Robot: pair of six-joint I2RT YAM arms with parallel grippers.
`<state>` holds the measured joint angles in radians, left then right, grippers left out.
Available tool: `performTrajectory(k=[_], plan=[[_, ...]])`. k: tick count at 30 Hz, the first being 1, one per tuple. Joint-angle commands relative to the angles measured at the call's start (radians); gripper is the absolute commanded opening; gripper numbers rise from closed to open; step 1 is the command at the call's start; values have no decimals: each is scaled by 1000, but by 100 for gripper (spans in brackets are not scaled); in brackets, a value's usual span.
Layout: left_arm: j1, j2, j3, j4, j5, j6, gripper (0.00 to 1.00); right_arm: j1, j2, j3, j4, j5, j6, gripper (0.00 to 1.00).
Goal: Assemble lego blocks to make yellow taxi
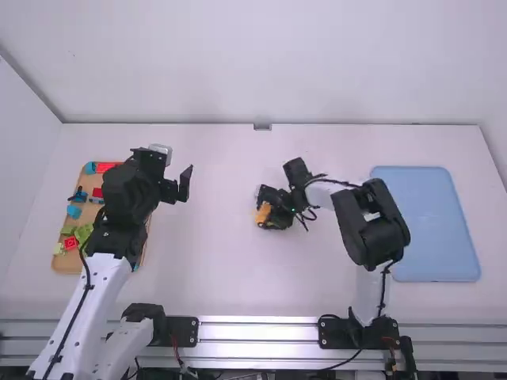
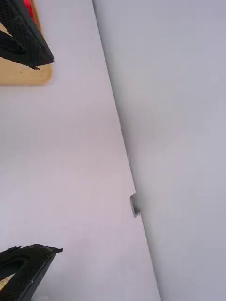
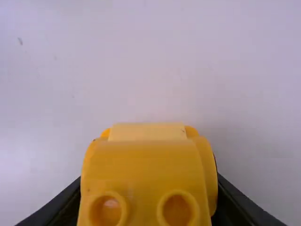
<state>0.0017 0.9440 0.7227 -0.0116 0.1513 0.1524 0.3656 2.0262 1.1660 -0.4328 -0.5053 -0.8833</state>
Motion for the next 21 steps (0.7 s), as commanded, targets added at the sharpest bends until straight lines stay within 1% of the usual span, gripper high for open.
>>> performTrajectory(k=[1, 2, 4, 6, 7, 8, 10, 11, 12, 13, 14, 16, 17, 18, 19, 20, 21], plan=[[-3, 21, 3, 17, -12, -6, 99, -58, -76, 92, -106, 240, -70, 19], [-2, 31, 3, 26, -14, -6, 99, -90, -89, 120, -161, 304, -51, 19], [0, 50, 3, 47, -14, -6, 99, -135, -105, 144, -202, 370, -7, 20], [-2, 80, 3, 81, -14, -6, 99, -213, -127, 156, -224, 446, 51, 19], [-1, 89, 3, 90, -13, -6, 99, -232, -132, 157, -227, 457, 65, 18], [-1, 102, 3, 106, -14, -6, 99, -272, -143, 157, -230, 479, 103, 17], [-2, 121, 3, 131, -14, -6, 99, -344, -164, 155, -239, 492, 169, 17], [0, 138, 3, 155, -14, -6, 99, -406, -177, 153, -245, 480, 206, 17], [-1, 147, 3, 168, -14, -6, 99, -438, -183, 150, -245, 470, 217, 17], [-2, 167, 3, 193, -14, -6, 99, -507, -193, 139, -229, 440, 244, 16], [-2, 169, 3, 196, -14, -6, 99, -515, -194, 137, -225, 436, 246, 16], [-1, 192, 3, 222, -13, -7, 99, -612, -197, 105, -160, 382, 274, 15], [-1, 205, 3, 232, -14, -6, 99, -658, -197, 77, -103, 342, 283, 15], [-1, 211, 3, 237, -14, -7, 99, -678, -197, 62, -76, 321, 288, 15], [-1, 223, 3, 246, -14, -6, 99, -716, -197, 27, -10, 281, 302, 15], [-1, 232, 3, 253, -14, -6, 99, -740, -197, 0, 39, 262, 316, 17], [-2, 245, 3, 262, -14, -6, 99, -778, -197, -55, 132, 246, 349, 21]])
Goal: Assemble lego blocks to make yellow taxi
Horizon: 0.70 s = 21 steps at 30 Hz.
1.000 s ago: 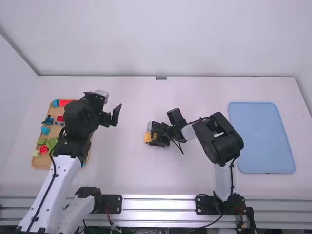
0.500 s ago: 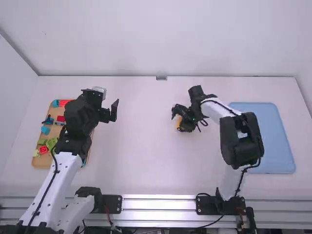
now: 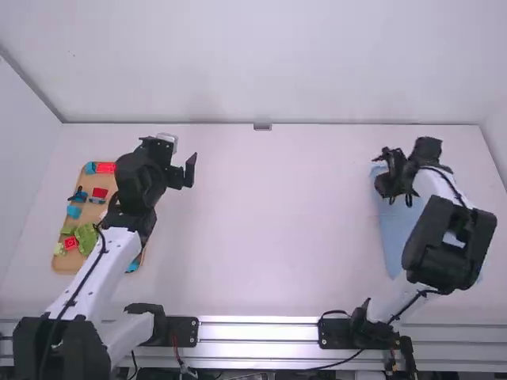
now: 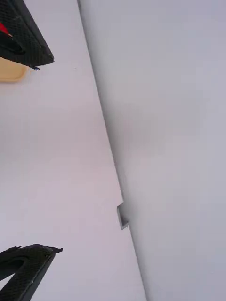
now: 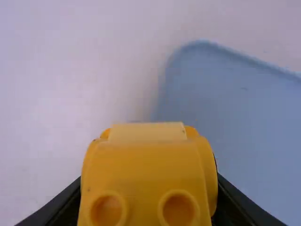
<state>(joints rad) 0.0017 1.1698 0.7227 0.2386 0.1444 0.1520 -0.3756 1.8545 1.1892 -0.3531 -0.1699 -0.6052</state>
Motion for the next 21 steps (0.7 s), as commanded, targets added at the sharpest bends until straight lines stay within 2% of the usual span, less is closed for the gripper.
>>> performTrajectory(k=[1, 4, 8, 9, 12, 13, 15, 16, 21], plan=[[-2, 21, 3, 14, -7, -6, 99, -43, -26, -90, 69, -89, 78, 22], [-2, 36, 3, 32, -6, -7, 99, -100, -26, -197, 220, -84, 156, 24], [-2, 39, 3, 49, -3, -8, 99, -161, -26, -292, 347, -63, 220, 38], [-2, 39, 3, 50, -3, -11, 99, -166, -26, -297, 352, -57, 223, 40], [-2, 39, 3, 56, -7, -69, 99, -192, -26, -315, 346, -4, 238, 52], [-2, 39, 3, 57, -3, -85, 99, -194, -26, -315, 337, 16, 243, 58], [-2, 39, 3, 53, -4, -84, 99, -191, -26, -307, 314, 59, 243, 93], [-2, 39, 3, 50, -4, -80, 99, -188, -26, -301, 305, 77, 243, 99], [-2, 39, 8, 11, 2, -77, 97, -141, -74, -228, 149, 211, 243, 99]])
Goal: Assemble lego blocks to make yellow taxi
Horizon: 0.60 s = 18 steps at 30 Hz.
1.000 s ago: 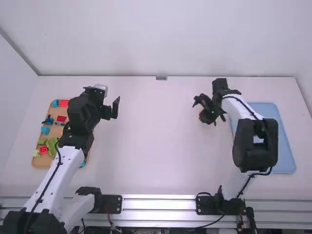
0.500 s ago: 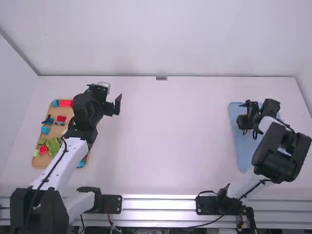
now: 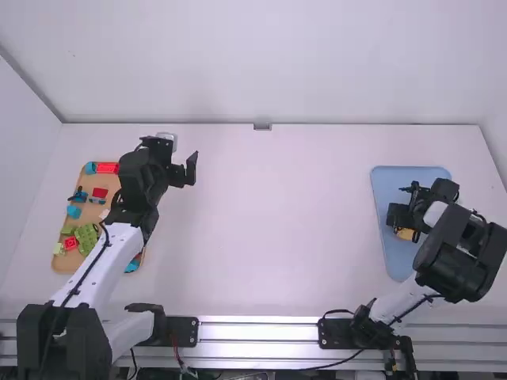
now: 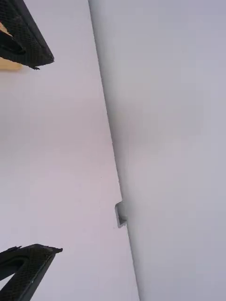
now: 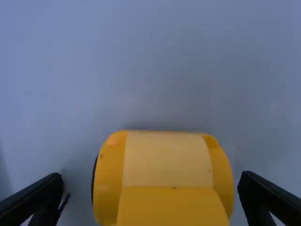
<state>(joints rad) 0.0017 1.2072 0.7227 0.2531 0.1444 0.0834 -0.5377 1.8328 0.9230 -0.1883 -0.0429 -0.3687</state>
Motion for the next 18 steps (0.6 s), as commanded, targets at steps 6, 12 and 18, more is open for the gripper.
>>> performTrajectory(k=[6, 12, 18], plan=[[-42, 1, 112, -249, -7, 39, 99, 167, -192, 120, -161, 205, 32, 99], [-99, 1, 225, -472, -3, 116, 99, 334, -342, 125, -187, 220, 32, 99], [-133, 1, 252, -540, -3, 61, 99, 594, -474, 114, -171, 201, 84, 99]])
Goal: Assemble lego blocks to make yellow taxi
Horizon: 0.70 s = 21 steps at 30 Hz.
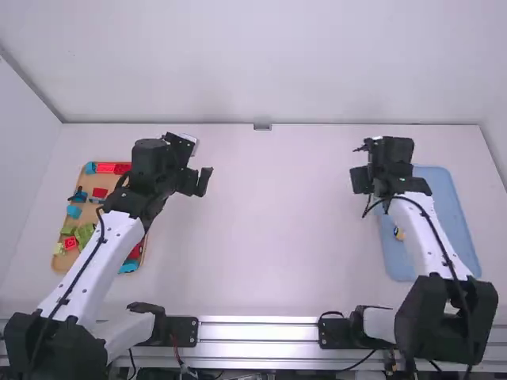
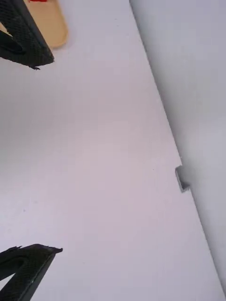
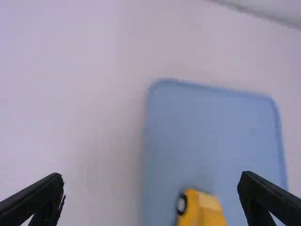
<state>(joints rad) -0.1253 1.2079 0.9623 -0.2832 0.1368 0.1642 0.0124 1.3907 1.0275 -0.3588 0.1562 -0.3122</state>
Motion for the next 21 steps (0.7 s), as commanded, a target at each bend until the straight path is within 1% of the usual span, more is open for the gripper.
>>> performTrajectory(k=[1, 2, 5, 8, 18, 19, 21], plan=[[-5, 0, 13, -6, 4, -43, 99, 95, -43, 10, 12, 1, 28, 99], [-5, 0, 12, -6, 4, -50, 99, 114, -46, 10, 15, 0, 28, 99], [-5, -2, 12, -10, 4, -98, 99, 210, -64, 10, 23, 0, 28, 99], [-6, -4, 12, -16, 4, -131, 99, 278, -66, 10, 40, 2, 27, 99], [96, -106, -90, 86, -98, -164, 89, 176, -168, -92, 142, -100, 130, 89], [120, -129, -113, 109, -121, -164, 86, 152, -192, -116, 165, -124, 153, 86], [125, -163, -147, 143, -137, -164, 83, 119, -226, -149, 199, -156, 187, 83]])
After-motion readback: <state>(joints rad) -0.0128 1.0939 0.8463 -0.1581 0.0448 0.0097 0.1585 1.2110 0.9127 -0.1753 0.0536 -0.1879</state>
